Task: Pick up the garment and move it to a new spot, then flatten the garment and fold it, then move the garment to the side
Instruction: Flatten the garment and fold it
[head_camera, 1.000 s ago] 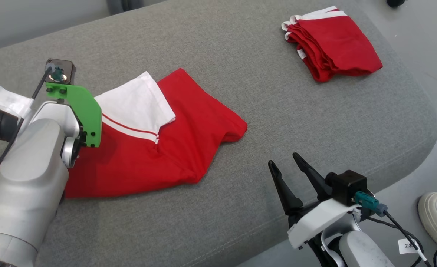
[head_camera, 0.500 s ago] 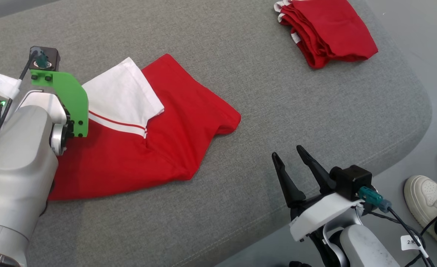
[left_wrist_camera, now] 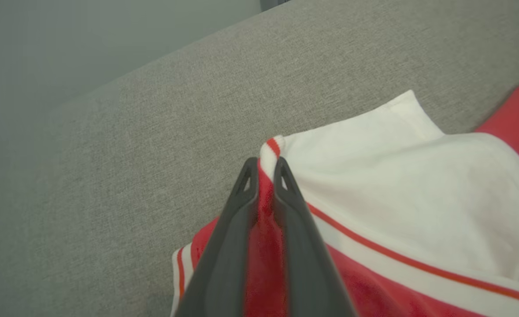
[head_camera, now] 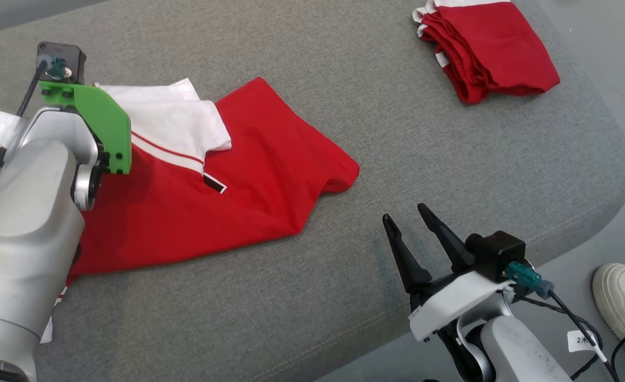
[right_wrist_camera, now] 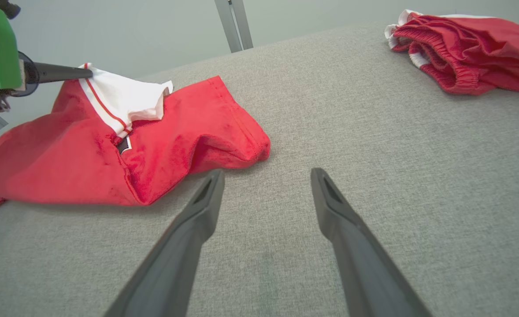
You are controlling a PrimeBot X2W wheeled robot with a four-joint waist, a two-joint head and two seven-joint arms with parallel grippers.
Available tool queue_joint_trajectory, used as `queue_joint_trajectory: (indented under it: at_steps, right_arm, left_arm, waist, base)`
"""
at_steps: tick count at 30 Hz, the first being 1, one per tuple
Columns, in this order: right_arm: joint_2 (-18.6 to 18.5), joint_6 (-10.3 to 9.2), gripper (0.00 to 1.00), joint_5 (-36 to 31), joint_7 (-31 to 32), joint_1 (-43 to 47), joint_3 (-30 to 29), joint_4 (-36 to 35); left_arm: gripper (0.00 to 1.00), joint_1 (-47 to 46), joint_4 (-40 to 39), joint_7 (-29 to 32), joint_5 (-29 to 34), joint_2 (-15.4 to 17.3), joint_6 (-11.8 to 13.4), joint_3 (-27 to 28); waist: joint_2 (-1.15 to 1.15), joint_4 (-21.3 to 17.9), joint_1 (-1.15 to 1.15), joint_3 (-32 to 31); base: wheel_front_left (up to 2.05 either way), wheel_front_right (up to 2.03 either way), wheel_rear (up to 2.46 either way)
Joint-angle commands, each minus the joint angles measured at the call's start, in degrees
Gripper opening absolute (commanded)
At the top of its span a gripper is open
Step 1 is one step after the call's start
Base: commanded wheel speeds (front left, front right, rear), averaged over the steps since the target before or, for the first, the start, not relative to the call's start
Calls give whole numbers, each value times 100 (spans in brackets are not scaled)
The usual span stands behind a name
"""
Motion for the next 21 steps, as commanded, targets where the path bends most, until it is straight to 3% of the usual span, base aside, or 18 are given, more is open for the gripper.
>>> queue_joint_trajectory:
  at_steps: [1,8,12,21]
  right_arm:
    - [-4,-7,100,53,-50,-73,10,33]
    - [-4,-7,100,73,-84,-84,-8,96]
    - [-4,-7,100,69,-103,-95,-20,130]
    - [-6,-7,100,-65,-59,62,-259,112]
  left_arm:
    - [0,-172,-79,-416,99,62,12,52]
    - [0,-456,-203,-1623,305,73,-9,79]
    - [0,-688,-258,-2392,331,-32,-160,138]
    - [0,-579,-369,-3139,-211,-417,-361,510]
  waist:
    - [0,-6,0,-4]
    - [0,-16,0,-46]
    - [0,-1,0,-80]
    - [0,522,0,-255]
  base:
    - [0,0,0]
    - [0,0,0]
    - [0,0,0]
    - [0,0,0]
